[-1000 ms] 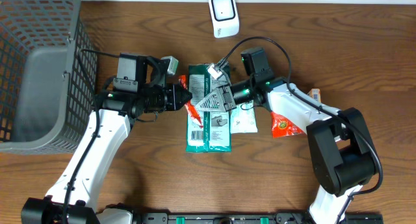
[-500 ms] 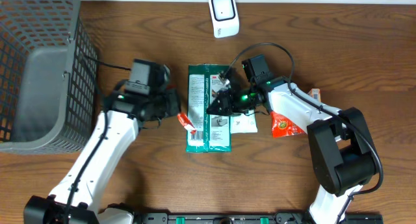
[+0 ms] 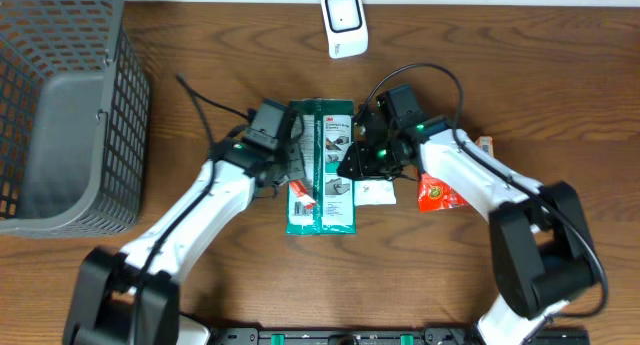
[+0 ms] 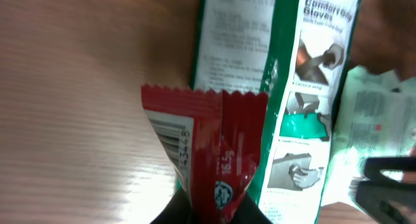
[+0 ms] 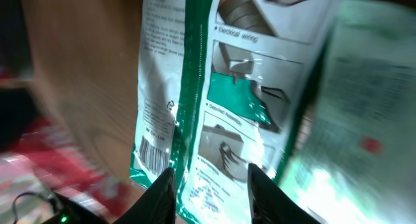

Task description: Scan the item barcode

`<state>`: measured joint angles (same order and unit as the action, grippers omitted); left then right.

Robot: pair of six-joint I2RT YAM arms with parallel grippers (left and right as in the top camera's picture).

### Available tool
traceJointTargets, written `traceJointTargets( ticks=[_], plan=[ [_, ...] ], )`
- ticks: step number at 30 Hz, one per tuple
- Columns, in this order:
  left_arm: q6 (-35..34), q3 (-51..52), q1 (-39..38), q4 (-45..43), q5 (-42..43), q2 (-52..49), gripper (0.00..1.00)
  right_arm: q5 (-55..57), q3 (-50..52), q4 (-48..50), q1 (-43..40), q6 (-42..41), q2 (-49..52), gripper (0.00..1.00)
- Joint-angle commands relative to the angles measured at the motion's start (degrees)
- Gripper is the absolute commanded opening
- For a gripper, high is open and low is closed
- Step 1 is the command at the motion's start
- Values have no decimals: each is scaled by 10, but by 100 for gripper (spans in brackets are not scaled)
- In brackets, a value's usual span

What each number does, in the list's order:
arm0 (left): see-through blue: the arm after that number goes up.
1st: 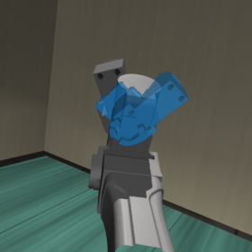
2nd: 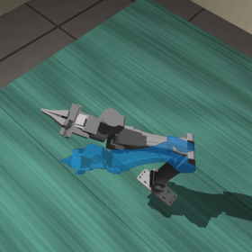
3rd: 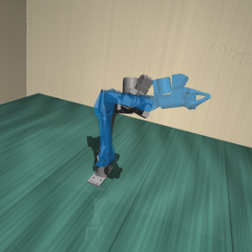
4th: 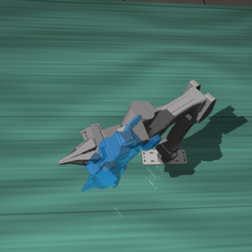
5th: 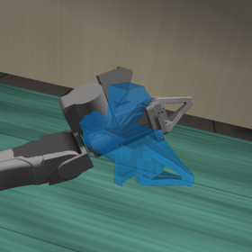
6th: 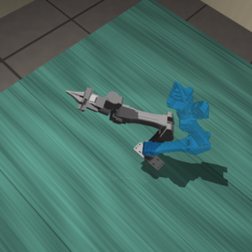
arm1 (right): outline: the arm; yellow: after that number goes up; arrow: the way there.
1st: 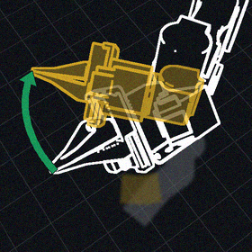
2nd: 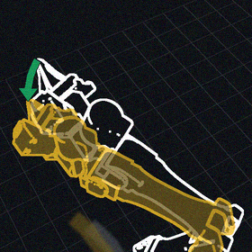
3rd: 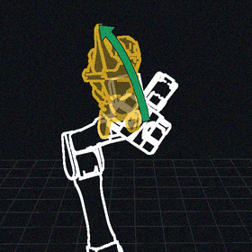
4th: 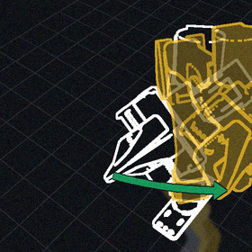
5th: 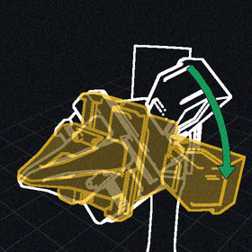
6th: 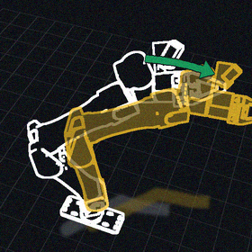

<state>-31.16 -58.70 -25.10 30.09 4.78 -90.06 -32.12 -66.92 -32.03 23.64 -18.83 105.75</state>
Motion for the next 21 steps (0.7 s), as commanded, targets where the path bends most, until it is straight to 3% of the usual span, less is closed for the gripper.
traceJointTargets(
  ticks=[1,4,6,8,11,14,18,21],
  plan=[
    [-13,5,-15,-20,11,-27,17,81,-2,-18,-5,7,-44,32],
    [-13,5,-17,-32,10,-37,35,90,-2,-32,-5,9,-56,33],
    [-13,5,-17,-35,10,-38,59,91,-2,-36,-5,9,-59,33],
    [-13,5,-17,-39,10,-38,78,91,-2,-36,-4,11,-59,33],
    [-9,4,-16,-41,10,-37,84,91,-2,-36,1,18,-59,34],
    [1,-12,1,-6,12,-18,82,91,-2,-35,20,43,-59,35],
    [31,-21,43,31,11,30,46,84,-2,-21,45,38,-58,32],
    [43,-21,78,58,0,56,27,85,-2,2,65,4,-57,18]
  ],
)
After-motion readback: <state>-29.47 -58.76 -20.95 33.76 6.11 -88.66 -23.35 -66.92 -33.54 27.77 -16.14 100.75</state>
